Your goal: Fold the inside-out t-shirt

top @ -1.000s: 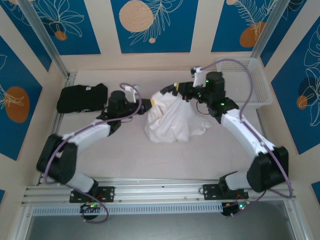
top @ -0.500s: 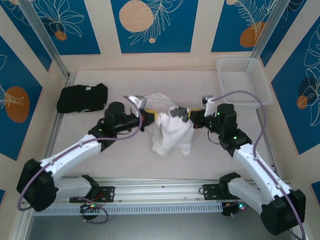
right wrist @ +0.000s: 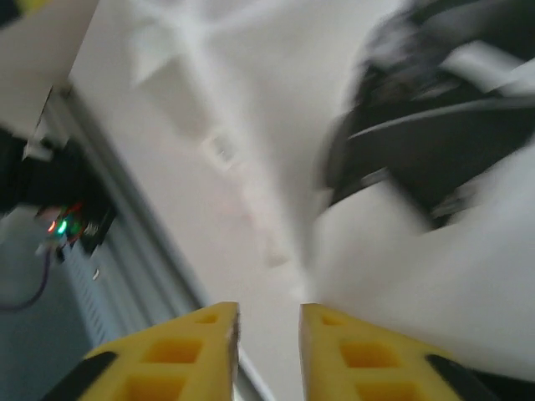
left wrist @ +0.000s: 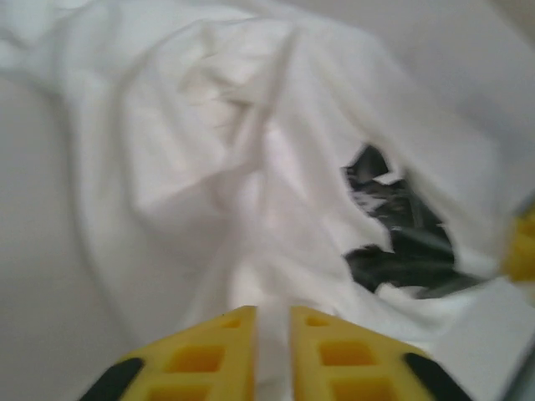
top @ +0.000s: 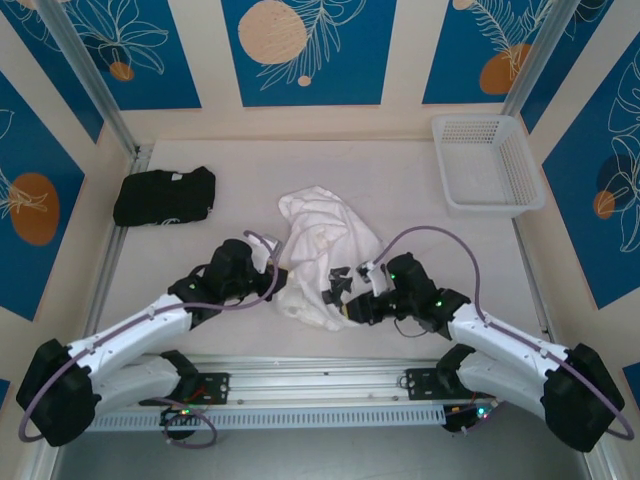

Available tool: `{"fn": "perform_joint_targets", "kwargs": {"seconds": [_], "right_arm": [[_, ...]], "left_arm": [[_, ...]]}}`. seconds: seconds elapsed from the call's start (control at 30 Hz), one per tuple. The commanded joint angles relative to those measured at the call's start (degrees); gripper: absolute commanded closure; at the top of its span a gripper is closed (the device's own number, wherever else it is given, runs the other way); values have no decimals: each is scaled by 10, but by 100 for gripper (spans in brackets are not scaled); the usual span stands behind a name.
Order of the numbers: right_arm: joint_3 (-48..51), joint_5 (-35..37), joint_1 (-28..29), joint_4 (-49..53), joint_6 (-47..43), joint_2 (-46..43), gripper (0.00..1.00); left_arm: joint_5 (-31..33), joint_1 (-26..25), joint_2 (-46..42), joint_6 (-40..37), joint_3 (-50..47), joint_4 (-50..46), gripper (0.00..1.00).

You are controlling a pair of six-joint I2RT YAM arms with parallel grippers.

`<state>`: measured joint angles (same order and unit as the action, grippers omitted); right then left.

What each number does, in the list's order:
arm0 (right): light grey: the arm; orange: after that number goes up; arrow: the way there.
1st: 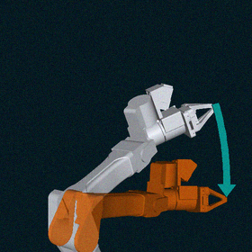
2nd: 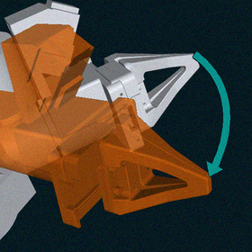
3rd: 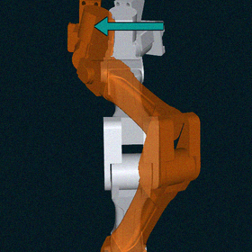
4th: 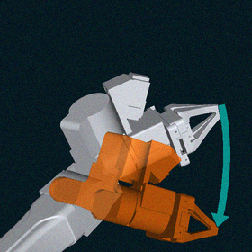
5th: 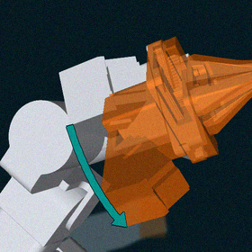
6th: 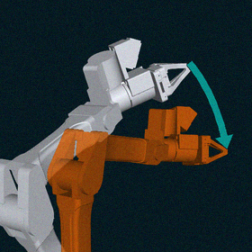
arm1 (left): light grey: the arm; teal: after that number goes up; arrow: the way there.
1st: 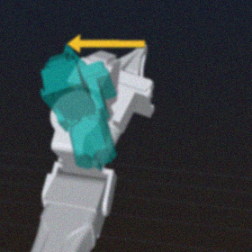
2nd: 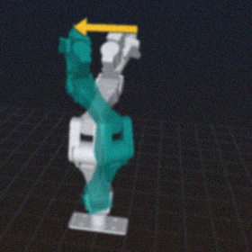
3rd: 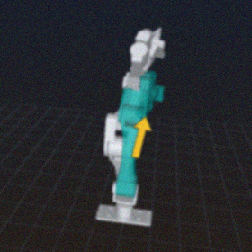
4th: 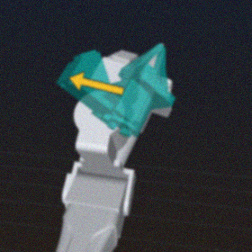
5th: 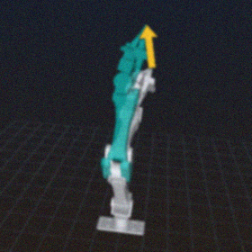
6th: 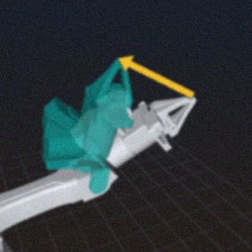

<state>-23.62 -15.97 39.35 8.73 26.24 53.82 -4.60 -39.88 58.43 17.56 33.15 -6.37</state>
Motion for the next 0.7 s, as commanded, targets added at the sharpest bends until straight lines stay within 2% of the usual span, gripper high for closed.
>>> {"fn": "perform_joint_targets", "kwargs": {"seconds": [0.0, 0.1, 0.23, 0.47, 0.67], "right_arm": [[-48, 10, -5, 13, -47, -7, 61], [-86, 104, -46, -11, -49, 15, 50], [-174, 185, -70, -42, -94, 145, 47], [-369, 212, -82, 7, -194, 397, 38], [-498, 193, -85, 57, -217, 549, 37]], "left_arm": [[123, 1, -26, 25, -15, -53, 75], [89, 0, -31, 31, -18, -32, 62], [21, -1, 6, 64, -25, 35, 46], [-10, -3, 99, 105, -13, 63, 40], [-18, -6, 151, 122, -27, 104, 41]]}}
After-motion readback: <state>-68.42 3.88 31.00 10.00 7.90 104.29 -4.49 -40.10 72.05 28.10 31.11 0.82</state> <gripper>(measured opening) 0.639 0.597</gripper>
